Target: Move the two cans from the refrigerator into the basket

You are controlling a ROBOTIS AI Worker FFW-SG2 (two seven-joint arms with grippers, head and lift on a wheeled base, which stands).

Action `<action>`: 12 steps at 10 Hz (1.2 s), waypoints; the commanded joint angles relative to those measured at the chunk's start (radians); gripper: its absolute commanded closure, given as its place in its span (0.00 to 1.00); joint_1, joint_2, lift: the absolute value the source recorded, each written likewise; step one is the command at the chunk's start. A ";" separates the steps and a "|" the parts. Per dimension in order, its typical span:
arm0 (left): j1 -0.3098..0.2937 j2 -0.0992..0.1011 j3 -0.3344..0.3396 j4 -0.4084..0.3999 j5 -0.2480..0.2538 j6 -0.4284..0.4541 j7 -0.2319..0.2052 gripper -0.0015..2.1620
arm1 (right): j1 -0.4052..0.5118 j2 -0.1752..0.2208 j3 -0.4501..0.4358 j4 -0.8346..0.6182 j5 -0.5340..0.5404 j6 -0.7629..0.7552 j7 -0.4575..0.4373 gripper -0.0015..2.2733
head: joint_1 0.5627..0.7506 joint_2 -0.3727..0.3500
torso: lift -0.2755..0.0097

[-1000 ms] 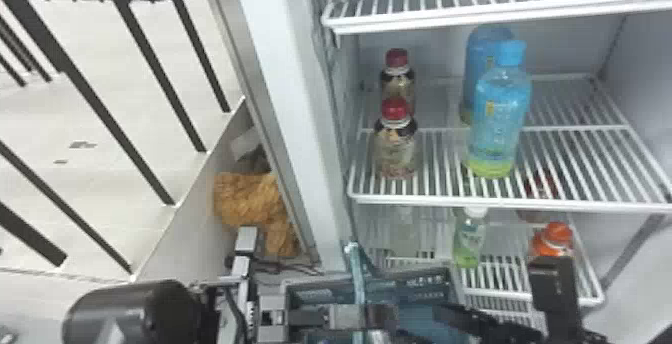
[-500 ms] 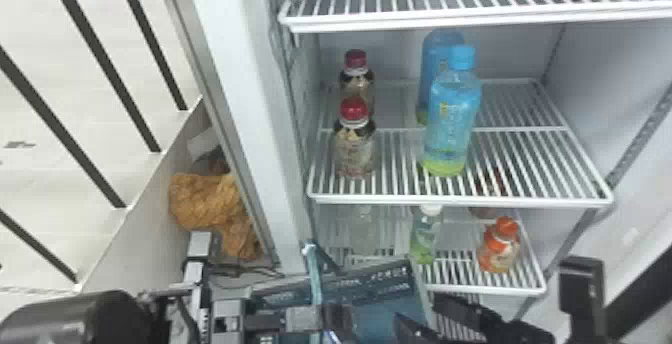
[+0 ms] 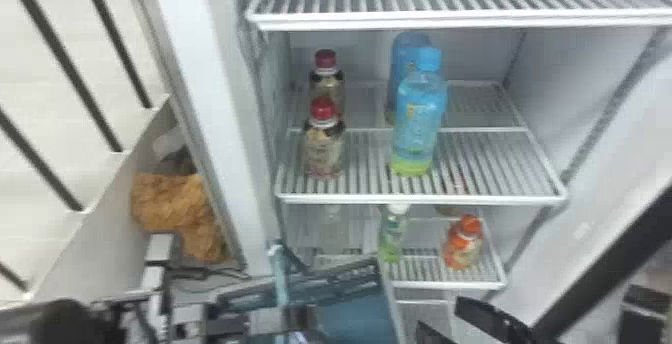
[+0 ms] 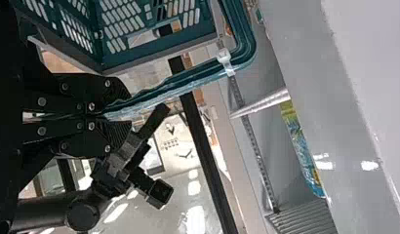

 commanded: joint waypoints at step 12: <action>0.011 -0.018 0.012 0.022 0.008 0.000 0.016 0.55 | 0.141 0.130 -0.248 0.286 0.458 -0.930 -0.008 0.15 | 0.70 0.08 | 0.88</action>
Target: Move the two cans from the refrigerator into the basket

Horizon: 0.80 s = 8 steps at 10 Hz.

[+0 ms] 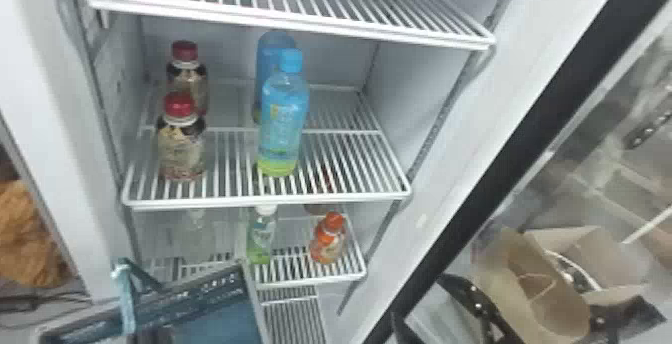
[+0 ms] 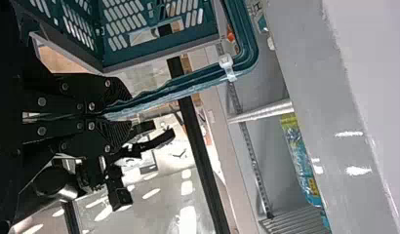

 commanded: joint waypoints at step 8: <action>0.005 0.000 0.002 0.000 0.002 0.000 0.000 0.55 | -0.012 -0.004 0.002 0.023 -0.008 0.001 0.006 0.15 | 0.70 0.09 | 0.88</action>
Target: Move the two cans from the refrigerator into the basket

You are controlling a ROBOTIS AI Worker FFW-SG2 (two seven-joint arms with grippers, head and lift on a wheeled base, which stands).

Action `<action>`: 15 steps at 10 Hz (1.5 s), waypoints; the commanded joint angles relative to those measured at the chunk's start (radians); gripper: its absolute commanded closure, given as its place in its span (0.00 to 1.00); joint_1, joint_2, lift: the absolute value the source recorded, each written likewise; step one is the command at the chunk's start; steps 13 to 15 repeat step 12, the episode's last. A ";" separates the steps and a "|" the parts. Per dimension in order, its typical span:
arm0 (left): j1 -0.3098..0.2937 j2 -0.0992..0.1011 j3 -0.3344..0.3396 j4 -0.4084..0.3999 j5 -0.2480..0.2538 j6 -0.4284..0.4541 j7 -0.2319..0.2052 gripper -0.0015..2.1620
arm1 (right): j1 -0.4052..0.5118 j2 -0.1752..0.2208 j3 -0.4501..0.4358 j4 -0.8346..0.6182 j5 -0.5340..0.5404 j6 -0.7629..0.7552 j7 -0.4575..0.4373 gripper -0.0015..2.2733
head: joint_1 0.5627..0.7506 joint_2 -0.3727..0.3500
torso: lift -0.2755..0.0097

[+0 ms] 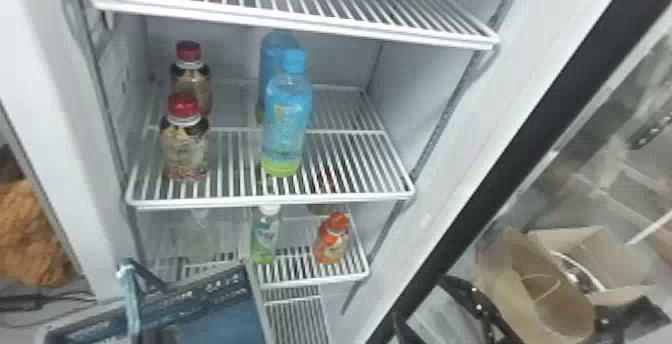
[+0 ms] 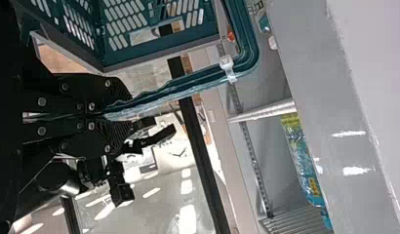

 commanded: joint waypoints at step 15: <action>0.009 0.003 0.011 0.002 0.026 0.000 0.009 0.55 | -0.007 0.005 0.000 -0.006 -0.016 0.000 -0.006 0.15 | 0.70 0.09 | 0.88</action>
